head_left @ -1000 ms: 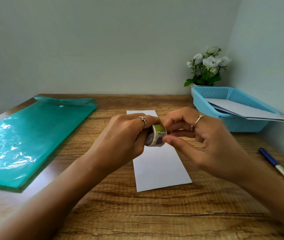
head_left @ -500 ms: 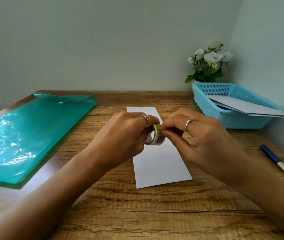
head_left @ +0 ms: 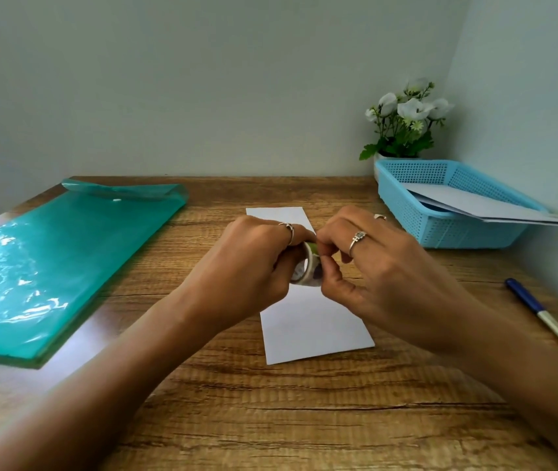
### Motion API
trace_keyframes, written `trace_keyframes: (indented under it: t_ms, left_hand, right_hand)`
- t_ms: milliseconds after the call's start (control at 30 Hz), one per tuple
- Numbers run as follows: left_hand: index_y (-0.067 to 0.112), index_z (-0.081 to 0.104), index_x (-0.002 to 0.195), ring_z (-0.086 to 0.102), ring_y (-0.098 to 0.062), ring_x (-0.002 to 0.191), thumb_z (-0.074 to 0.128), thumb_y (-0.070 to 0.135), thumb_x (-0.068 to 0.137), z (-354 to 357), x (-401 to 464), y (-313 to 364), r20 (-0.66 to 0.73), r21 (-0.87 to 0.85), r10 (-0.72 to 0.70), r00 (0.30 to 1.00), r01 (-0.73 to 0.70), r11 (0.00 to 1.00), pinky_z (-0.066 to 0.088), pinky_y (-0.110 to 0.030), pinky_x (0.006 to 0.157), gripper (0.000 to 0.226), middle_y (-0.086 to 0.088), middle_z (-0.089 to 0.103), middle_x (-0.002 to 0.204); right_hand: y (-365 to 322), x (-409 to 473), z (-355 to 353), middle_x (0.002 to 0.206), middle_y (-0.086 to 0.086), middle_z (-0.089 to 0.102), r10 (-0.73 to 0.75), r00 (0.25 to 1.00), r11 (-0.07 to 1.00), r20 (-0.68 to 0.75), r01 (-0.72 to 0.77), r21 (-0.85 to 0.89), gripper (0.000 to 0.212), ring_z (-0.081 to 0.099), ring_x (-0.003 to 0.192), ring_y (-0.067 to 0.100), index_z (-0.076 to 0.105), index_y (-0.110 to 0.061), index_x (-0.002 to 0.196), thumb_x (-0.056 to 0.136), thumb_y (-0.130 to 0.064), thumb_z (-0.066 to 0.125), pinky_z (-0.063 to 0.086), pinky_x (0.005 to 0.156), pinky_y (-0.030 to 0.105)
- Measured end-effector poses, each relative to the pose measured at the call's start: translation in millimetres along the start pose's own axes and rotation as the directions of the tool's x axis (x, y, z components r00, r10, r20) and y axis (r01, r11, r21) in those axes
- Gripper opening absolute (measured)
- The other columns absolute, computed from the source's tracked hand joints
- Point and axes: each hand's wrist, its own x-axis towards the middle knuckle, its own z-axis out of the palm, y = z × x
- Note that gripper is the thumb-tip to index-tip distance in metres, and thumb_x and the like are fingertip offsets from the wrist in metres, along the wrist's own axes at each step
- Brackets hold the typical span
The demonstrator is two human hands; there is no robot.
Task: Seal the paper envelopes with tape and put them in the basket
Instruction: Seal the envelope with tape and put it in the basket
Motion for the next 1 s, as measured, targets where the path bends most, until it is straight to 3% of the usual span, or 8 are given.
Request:
trace_keyframes:
  t_ms: [100,267,367,433,567,700,833,1000]
  left_hand:
    - [0.011,0.072,0.096,0.055,-0.007,0.054,0.053,0.007,0.080,-1,0,1,-0.004,-0.001,-0.012,1.000,0.012,1.000,0.043,-0.016,0.050,0.026,0.001,0.069,0.069]
    - [0.011,0.073,0.097,0.052,-0.009,0.057,0.053,0.006,0.078,-2,0,0,-0.057,-0.004,-0.056,0.997,0.056,0.998,0.042,-0.012,0.054,0.028,0.001,0.069,0.065]
    - [0.011,0.073,0.098,0.056,-0.008,0.075,0.051,0.006,0.079,-3,0,-2,-0.069,-0.032,-0.080,0.994,0.078,0.996,0.046,-0.015,0.061,0.029,0.000,0.070,0.069]
    - [0.011,0.073,0.097,0.056,-0.009,0.075,0.051,0.007,0.079,-4,0,-2,-0.057,-0.035,-0.087,0.995,0.085,0.996,0.046,-0.018,0.061,0.028,0.000,0.070,0.069]
    - [0.012,0.073,0.094,0.059,-0.012,0.057,0.053,0.009,0.081,-3,0,-4,-0.031,-0.019,-0.082,0.996,0.081,0.997,0.044,-0.025,0.055,0.024,0.000,0.070,0.068]
    - [0.011,0.074,0.095,0.056,-0.006,0.056,0.052,0.009,0.077,-3,0,-2,-0.030,-0.029,-0.078,0.997,0.077,0.997,0.041,-0.003,0.056,0.028,0.001,0.071,0.069]
    - [0.013,0.074,0.096,0.052,-0.006,0.052,0.052,0.009,0.079,-2,0,-1,-0.010,-0.054,-0.097,0.995,0.097,0.994,0.038,-0.004,0.052,0.028,0.004,0.069,0.067]
    - [0.015,0.074,0.094,0.059,-0.008,0.061,0.055,0.004,0.084,-1,2,0,0.008,-0.134,-0.175,0.985,0.175,0.976,0.041,-0.011,0.052,0.025,0.006,0.068,0.070]
  right_hand:
    - [1,0,-1,0.098,0.004,0.056,-0.002,1.000,0.999,-0.010,0.002,0.032,0.026,0.042,0.080,0.005,0.057,-0.010,0.099,0.086,-0.027,0.043,0.036,0.063,0.013]
    - [6,-2,-4,0.092,-0.008,0.056,0.071,0.992,0.953,-0.108,-0.036,0.301,0.011,0.052,0.080,0.004,0.059,-0.016,0.096,0.088,-0.022,0.055,0.047,0.071,0.015]
    - [8,-2,-5,0.095,-0.007,0.065,0.179,0.977,0.883,-0.116,-0.108,0.456,0.025,0.062,0.088,0.005,0.062,-0.017,0.109,0.085,-0.015,0.060,0.053,0.077,0.020]
    - [10,-1,-6,0.097,-0.006,0.067,0.204,0.975,0.854,-0.089,-0.133,0.504,0.034,0.064,0.091,0.005,0.061,-0.018,0.118,0.084,-0.017,0.061,0.055,0.080,0.022]
    - [12,0,-2,0.101,-0.003,0.067,0.129,0.988,0.917,-0.083,-0.087,0.388,0.028,0.062,0.093,0.008,0.067,-0.017,0.114,0.086,-0.021,0.064,0.052,0.080,0.025]
    - [9,1,-2,0.093,-0.001,0.065,0.109,0.989,0.927,-0.101,-0.065,0.369,0.015,0.061,0.084,0.011,0.071,-0.012,0.096,0.087,-0.020,0.062,0.050,0.072,0.028]
    - [6,2,-3,0.089,-0.002,0.063,0.086,0.992,0.940,-0.091,-0.050,0.337,0.010,0.058,0.079,0.010,0.067,-0.010,0.091,0.084,-0.015,0.062,0.049,0.069,0.027]
    - [4,3,-5,0.086,-0.005,0.059,0.063,0.992,0.967,-0.108,-0.034,0.251,0.015,0.051,0.077,0.007,0.062,-0.013,0.091,0.087,-0.024,0.053,0.046,0.066,0.024]
